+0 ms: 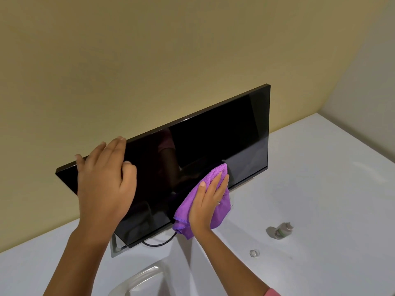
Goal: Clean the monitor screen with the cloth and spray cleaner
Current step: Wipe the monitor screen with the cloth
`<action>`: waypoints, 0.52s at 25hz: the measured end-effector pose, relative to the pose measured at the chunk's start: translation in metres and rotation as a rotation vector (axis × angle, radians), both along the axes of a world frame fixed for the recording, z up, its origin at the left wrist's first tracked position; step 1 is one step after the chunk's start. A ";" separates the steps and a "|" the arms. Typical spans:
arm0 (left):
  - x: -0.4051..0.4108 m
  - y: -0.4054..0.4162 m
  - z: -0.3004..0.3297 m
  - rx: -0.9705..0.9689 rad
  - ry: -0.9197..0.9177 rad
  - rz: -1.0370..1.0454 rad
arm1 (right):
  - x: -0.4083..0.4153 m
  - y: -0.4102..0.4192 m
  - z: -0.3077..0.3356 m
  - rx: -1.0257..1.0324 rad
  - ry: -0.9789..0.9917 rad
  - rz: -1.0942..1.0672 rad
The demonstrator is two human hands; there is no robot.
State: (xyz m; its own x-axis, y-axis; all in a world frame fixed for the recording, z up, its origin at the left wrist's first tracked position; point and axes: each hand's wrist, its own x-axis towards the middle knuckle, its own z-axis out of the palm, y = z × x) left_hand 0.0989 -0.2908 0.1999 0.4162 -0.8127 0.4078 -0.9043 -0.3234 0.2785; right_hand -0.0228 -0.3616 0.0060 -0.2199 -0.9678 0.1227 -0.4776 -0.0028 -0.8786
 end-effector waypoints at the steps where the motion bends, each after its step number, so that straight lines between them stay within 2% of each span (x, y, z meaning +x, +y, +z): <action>1: -0.005 -0.007 0.000 0.019 -0.016 -0.005 | -0.006 -0.008 0.000 0.005 -0.008 -0.008; 13: -0.019 -0.029 -0.002 -0.073 0.035 0.044 | -0.100 -0.116 -0.001 0.006 -0.100 -0.149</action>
